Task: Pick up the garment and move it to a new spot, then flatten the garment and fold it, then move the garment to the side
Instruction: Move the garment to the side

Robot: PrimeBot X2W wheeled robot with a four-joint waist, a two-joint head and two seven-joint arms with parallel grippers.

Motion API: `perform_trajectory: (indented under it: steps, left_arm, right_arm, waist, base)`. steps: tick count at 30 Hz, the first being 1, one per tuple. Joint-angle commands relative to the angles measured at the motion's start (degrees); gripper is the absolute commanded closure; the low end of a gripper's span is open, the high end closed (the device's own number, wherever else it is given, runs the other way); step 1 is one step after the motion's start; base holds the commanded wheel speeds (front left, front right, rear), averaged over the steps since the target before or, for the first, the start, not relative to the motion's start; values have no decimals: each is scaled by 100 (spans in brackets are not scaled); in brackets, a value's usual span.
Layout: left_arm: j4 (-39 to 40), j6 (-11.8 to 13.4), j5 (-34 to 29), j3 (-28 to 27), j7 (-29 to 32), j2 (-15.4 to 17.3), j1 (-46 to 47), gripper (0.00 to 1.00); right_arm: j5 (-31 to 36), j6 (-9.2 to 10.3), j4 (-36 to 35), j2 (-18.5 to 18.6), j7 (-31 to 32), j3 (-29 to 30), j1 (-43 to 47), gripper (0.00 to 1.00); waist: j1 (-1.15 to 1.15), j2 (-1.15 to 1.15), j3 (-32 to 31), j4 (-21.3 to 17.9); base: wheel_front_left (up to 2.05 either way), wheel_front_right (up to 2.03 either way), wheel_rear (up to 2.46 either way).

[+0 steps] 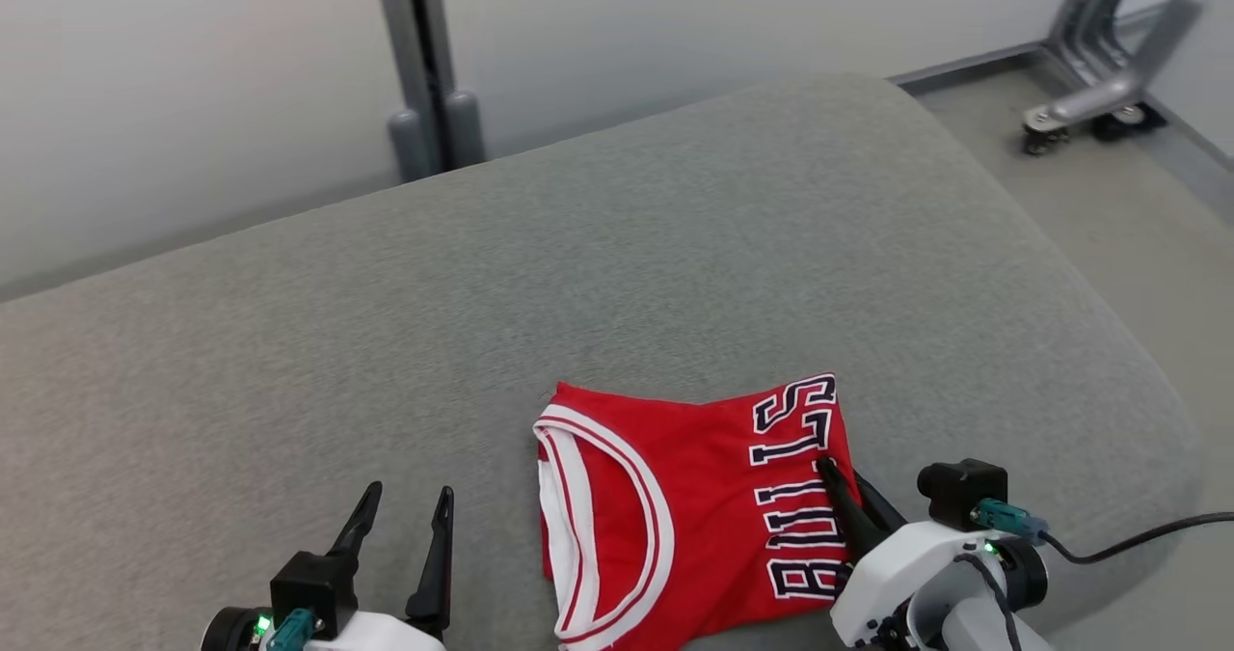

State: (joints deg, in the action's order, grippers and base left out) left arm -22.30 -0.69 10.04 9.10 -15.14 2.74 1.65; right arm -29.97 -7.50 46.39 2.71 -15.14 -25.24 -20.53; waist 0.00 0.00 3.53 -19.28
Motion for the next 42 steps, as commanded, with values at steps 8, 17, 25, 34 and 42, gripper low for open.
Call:
perform_trajectory:
  steps: [8,17,25,34,42]
  left_arm:
    - [11,-87,-142,167,2,33,249,0]
    - [68,-246,-450,227,2,34,530,0]
    - [295,-408,-708,152,2,81,967,0]
    - [664,-523,-820,216,2,102,1254,0]
    - [819,-562,-850,285,1,85,1355,0]
  right_arm:
    - [171,2,-323,36,2,10,71,100]
    - [695,1,-748,33,2,381,-438,100]
    - [1682,2,-187,121,1,1665,-1684,100]
    - [3314,2,629,1018,1,4260,-2574,100]
    - [4857,2,720,1475,2,5819,-2906,100]
  waist:
    - [0,0,276,-881]
    - [0,0,822,-281]
    - [0,0,1476,673]
    - [0,0,1917,1335]
    - [0,0,2106,1566]
  base:
    - [0,0,0]
    - [0,0,0]
    - [0,0,0]
    - [0,0,0]
    - [0,0,0]
